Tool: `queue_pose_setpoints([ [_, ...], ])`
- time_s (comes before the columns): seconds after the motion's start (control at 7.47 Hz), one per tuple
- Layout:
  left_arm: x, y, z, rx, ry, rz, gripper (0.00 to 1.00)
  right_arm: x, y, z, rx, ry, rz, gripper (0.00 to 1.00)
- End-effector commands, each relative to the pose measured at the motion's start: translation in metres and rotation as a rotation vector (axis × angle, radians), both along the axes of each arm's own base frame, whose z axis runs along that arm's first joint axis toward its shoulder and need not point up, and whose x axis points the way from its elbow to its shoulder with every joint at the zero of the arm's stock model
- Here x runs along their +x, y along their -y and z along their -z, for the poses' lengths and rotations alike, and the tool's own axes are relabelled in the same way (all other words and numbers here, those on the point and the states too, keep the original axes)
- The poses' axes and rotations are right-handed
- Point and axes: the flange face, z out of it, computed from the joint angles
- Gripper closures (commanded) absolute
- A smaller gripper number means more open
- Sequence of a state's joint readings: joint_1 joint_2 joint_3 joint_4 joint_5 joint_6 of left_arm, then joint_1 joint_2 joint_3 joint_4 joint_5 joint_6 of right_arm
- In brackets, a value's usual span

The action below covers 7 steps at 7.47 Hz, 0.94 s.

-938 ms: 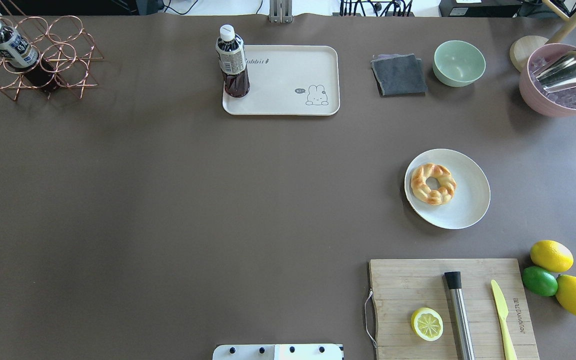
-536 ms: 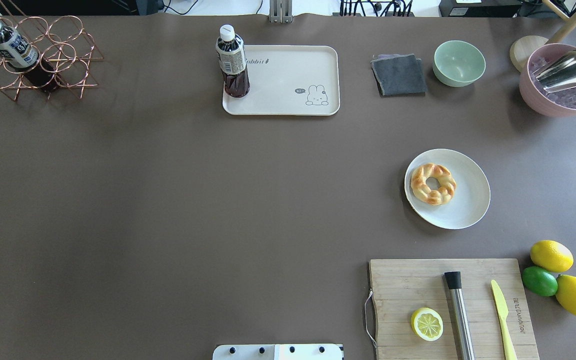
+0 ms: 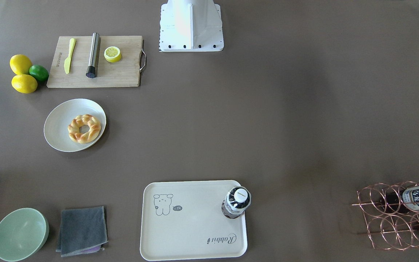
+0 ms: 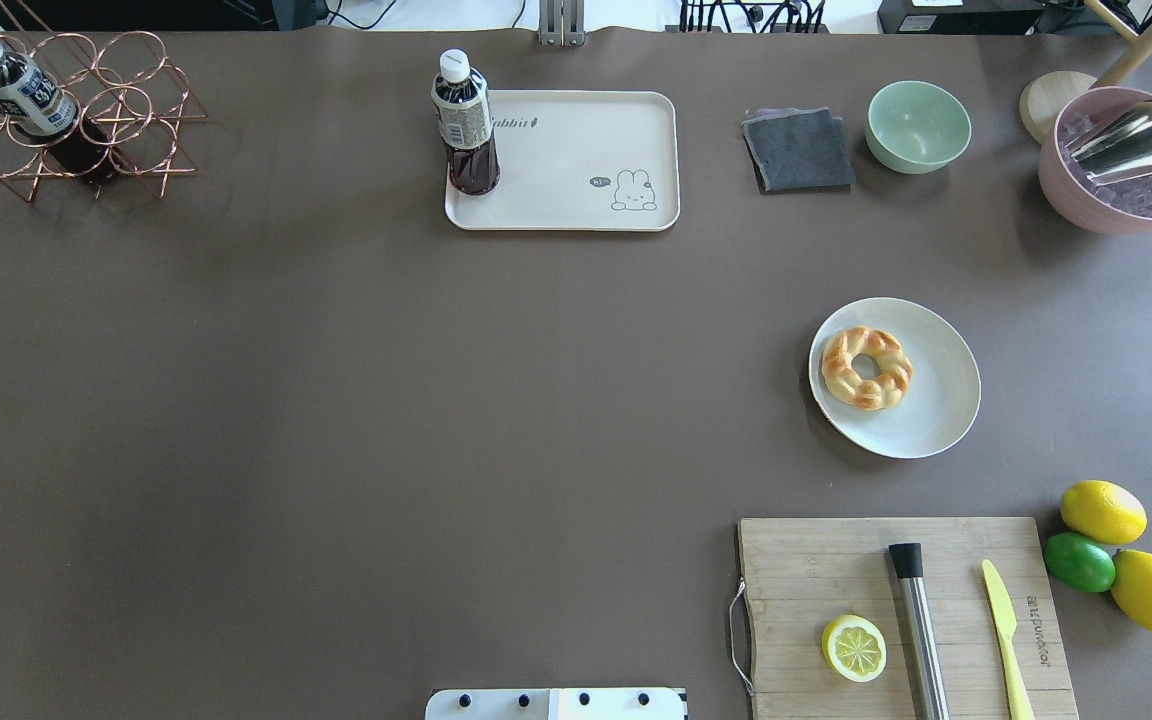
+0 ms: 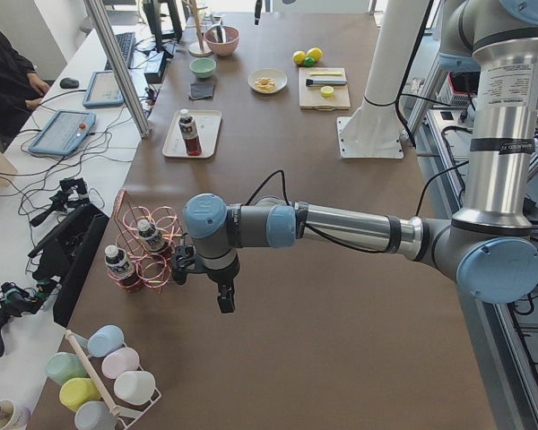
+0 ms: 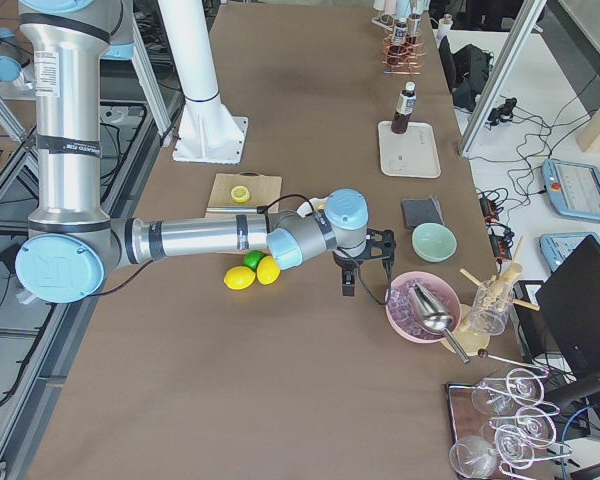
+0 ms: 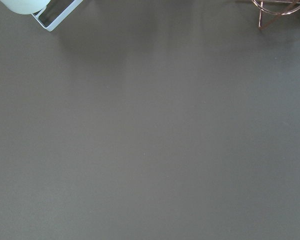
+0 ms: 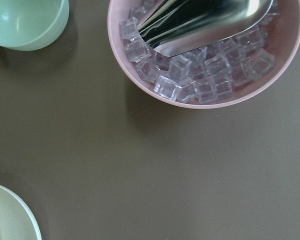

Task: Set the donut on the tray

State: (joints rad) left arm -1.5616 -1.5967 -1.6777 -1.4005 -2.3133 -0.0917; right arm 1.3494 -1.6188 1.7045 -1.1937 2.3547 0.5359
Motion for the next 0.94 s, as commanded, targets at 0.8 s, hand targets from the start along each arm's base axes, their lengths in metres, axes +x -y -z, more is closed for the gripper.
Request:
queue_pose_setpoints([
  [0.8, 0.000, 0.005, 0.004, 0.007, 0.006, 0.000, 0.02, -0.175, -0.035, 0.030, -0.023, 0.061, -0.002, 0.00],
])
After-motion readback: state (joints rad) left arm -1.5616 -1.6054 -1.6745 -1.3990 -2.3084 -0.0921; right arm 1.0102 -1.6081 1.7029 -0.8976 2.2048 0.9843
